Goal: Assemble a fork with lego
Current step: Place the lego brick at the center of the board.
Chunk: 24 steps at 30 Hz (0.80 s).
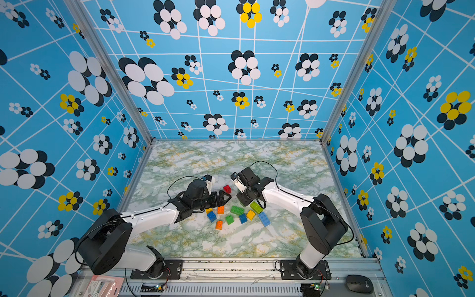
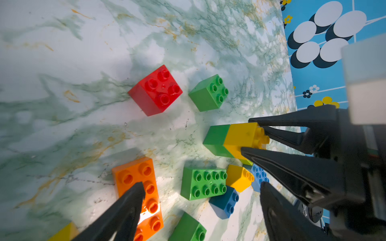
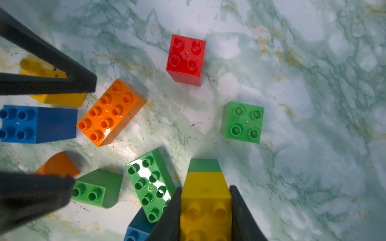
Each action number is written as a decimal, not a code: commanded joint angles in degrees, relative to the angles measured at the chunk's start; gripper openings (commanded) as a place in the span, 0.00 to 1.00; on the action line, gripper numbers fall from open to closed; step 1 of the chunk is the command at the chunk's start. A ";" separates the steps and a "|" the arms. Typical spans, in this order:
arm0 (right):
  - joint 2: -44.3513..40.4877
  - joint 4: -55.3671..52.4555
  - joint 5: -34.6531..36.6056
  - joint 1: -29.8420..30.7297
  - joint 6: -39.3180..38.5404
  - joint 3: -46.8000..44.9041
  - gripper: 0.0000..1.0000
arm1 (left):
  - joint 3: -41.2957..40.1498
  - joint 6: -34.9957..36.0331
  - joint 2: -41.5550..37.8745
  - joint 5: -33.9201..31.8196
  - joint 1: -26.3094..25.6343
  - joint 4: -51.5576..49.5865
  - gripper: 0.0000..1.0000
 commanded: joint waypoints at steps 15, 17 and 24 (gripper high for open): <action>1.73 0.61 6.55 -5.89 8.87 3.12 0.00 | 9.00 5.13 3.81 -1.00 -1.26 -5.05 0.89; 1.77 0.71 6.28 -6.10 8.38 3.01 0.00 | 9.65 5.30 4.38 -1.03 -1.47 -5.24 0.89; 1.17 -0.44 5.03 -6.30 5.23 2.92 0.00 | 10.61 4.81 6.41 -0.76 -1.83 -4.60 0.90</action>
